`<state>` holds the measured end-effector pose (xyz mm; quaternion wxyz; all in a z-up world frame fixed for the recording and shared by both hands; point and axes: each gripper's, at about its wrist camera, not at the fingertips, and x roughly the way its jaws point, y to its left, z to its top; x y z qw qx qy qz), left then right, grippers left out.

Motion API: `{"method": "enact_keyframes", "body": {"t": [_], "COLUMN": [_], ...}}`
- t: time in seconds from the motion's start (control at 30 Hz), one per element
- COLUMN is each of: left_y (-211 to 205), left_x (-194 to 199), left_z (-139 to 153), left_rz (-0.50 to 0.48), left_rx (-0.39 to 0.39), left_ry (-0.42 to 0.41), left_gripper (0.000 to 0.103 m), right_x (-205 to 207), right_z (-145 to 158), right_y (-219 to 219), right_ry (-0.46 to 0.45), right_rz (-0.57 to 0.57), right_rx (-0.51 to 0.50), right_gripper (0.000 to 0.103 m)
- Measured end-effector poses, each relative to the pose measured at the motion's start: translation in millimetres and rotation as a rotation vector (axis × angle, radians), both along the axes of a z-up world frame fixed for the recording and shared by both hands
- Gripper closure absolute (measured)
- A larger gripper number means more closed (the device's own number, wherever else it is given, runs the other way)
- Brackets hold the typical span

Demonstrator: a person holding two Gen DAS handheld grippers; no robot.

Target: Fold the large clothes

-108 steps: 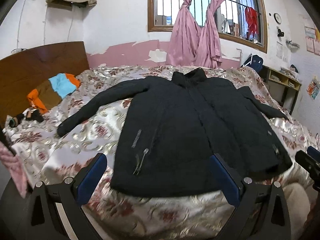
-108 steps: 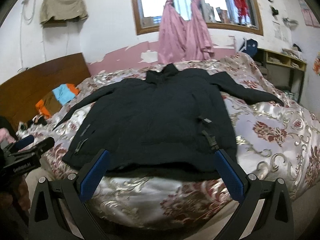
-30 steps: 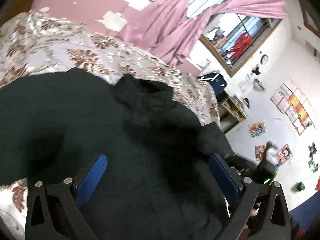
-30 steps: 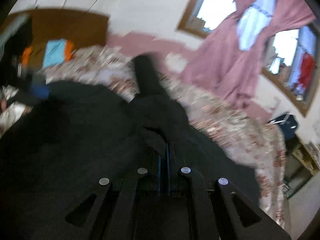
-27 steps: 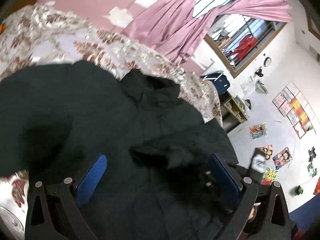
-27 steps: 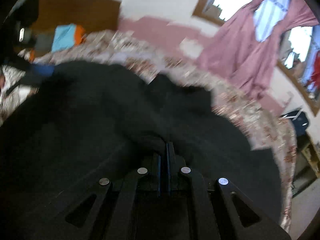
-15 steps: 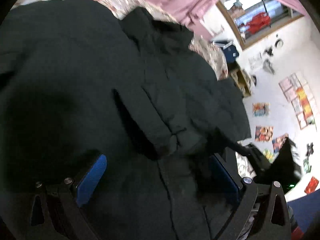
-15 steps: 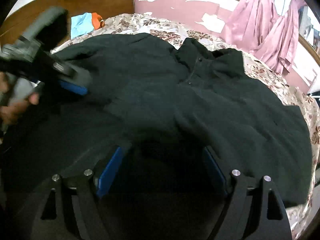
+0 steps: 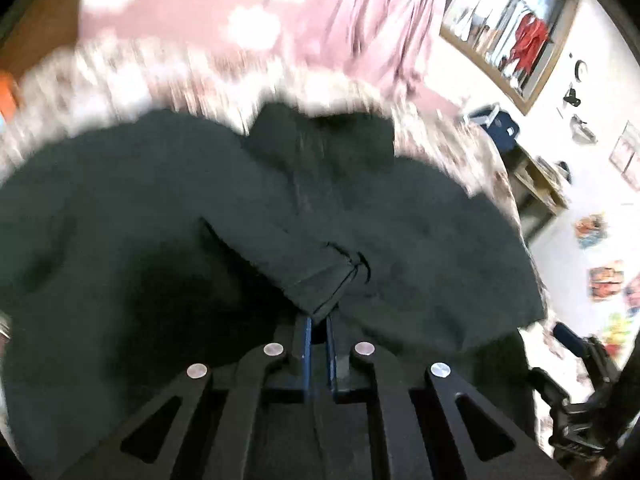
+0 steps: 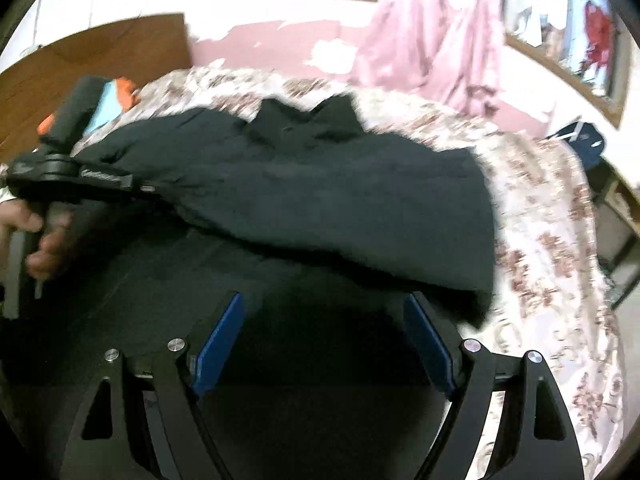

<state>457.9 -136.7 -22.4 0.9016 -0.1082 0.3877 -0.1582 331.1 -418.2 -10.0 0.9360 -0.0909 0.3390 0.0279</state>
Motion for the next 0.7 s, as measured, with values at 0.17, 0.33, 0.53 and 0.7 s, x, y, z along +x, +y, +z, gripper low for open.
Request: {"method": "enact_keyframes", "body": {"t": [0.17, 0.33, 0.53, 0.7], "left_y": [25, 53, 80, 86], "left_x": [-22, -33, -19, -10], "left_z": [59, 71, 23, -18], "left_rz": [0.059, 0.104, 0.145, 0.12], "left_rx": [0.035, 0.134, 0.216, 0.27], "left_ry": [-0.22, -0.269, -0.122, -0.049], "left_gripper": [0.098, 0.099, 0.099, 0.099], "right_x": [33, 65, 118, 162], "right_z": [16, 22, -3, -47], "right_y": [-11, 0, 51, 97], "right_ry": [-0.065, -0.078, 0.001, 0.176], "right_rz": [-0.1, -0.093, -0.011, 0.043], "right_rx": [0.013, 0.107, 0.155, 0.09], "right_gripper": [0.026, 0.026, 0.026, 0.026]}}
